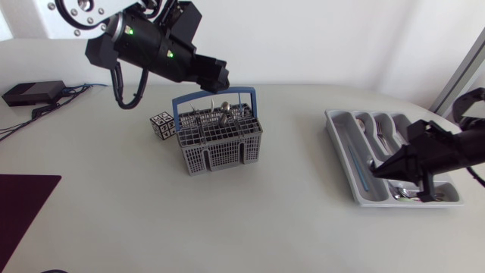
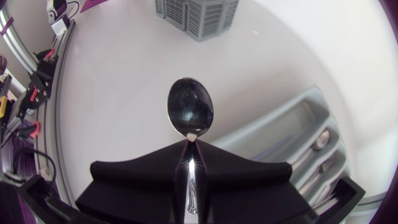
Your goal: Transfer all utensils from the basket to the drawer tray.
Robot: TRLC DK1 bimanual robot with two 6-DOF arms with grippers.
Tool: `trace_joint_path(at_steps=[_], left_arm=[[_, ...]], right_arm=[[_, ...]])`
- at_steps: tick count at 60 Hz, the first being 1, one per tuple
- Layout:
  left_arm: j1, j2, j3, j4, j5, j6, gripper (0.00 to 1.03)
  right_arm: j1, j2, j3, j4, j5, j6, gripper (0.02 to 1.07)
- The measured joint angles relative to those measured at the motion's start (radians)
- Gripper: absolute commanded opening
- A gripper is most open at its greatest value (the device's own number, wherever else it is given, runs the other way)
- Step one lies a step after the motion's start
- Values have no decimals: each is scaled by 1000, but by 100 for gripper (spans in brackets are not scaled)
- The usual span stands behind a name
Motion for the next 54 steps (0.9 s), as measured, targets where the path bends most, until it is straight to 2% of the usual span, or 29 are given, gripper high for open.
trace_joint_path(at_steps=[11, 21, 25, 31, 38, 40, 41, 45, 47, 51, 54], left_arm=[[14, -32, -107, 38, -24, 36, 79], [15, -75, -167, 61, -50, 57, 79], [15, -92, -188, 66, -53, 61, 79], [15, -114, -215, 68, -64, 66, 79], [15, -135, -245, 83, -72, 69, 80], [15, -139, -253, 84, -75, 71, 80], [15, -142, -257, 86, -76, 75, 80], [15, -153, -274, 92, -79, 84, 80], [15, -157, -278, 92, -82, 84, 80], [15, -164, -284, 95, -90, 85, 80], [15, -171, -287, 95, -93, 87, 80]], right_arm=[[-204, 149, 150, -31, 79, -285, 8], [-253, 203, 172, -13, 158, -421, 8], [-257, 216, 168, 37, 193, -450, 8], [-257, 230, 124, 183, 245, -473, 8], [-257, 262, 74, 253, 292, -491, 9], [-257, 270, 67, 261, 298, -492, 15], [-257, 274, 63, 267, 303, -494, 28], [-257, 283, 53, 299, 314, -495, 54], [-257, 282, 51, 305, 314, -495, 59], [-259, 277, 48, 314, 314, -495, 59], [-261, 262, 40, 315, 314, -494, 66]])
